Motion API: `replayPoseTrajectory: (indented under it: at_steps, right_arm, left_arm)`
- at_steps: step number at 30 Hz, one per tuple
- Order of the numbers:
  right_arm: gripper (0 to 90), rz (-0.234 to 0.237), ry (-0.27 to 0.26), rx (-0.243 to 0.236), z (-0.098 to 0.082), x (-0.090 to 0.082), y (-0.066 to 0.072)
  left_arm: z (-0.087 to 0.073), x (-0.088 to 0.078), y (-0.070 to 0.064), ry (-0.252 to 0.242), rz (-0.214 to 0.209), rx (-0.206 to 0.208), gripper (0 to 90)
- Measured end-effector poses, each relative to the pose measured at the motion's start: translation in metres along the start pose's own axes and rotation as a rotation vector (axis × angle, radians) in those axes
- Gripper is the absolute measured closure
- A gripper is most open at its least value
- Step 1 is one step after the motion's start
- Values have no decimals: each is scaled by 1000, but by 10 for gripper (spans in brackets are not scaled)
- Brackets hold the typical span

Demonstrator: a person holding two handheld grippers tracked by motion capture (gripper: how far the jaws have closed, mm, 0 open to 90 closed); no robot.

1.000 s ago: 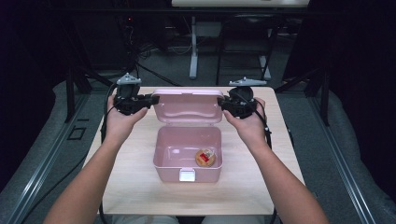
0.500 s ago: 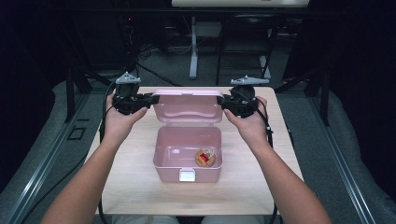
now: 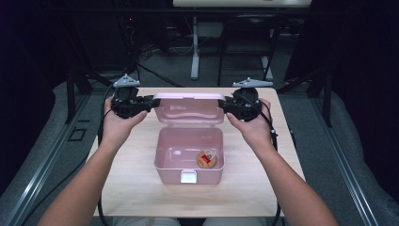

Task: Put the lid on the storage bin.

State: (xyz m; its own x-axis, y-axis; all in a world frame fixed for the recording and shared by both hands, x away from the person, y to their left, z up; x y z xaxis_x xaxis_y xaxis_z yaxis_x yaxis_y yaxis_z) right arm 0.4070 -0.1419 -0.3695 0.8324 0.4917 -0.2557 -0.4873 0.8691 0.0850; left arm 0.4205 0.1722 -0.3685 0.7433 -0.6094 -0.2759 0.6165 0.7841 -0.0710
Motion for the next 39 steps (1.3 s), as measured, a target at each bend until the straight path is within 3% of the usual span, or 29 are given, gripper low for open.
replayPoseTrajectory:
  at_steps: [39]
  right_arm:
    - [682,50,4,-11,-9,-21,7]
  left_arm:
    - [-12,-18,-8,-10,-34,18,683]
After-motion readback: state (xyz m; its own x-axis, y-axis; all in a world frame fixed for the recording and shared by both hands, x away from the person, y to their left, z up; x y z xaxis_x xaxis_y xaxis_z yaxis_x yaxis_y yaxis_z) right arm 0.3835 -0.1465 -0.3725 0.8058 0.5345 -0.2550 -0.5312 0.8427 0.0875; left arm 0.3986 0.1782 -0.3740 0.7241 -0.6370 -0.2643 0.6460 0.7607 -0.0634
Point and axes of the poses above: each handheld gripper's, and its own axes: x roughly forward along the jaws, z roughly out of its top, y roughly to its left, the point moved 2 cm from there along x, roughly forward along the jaws, and after that the axes turned 14 degrees about -y, right-handed, at the moved point
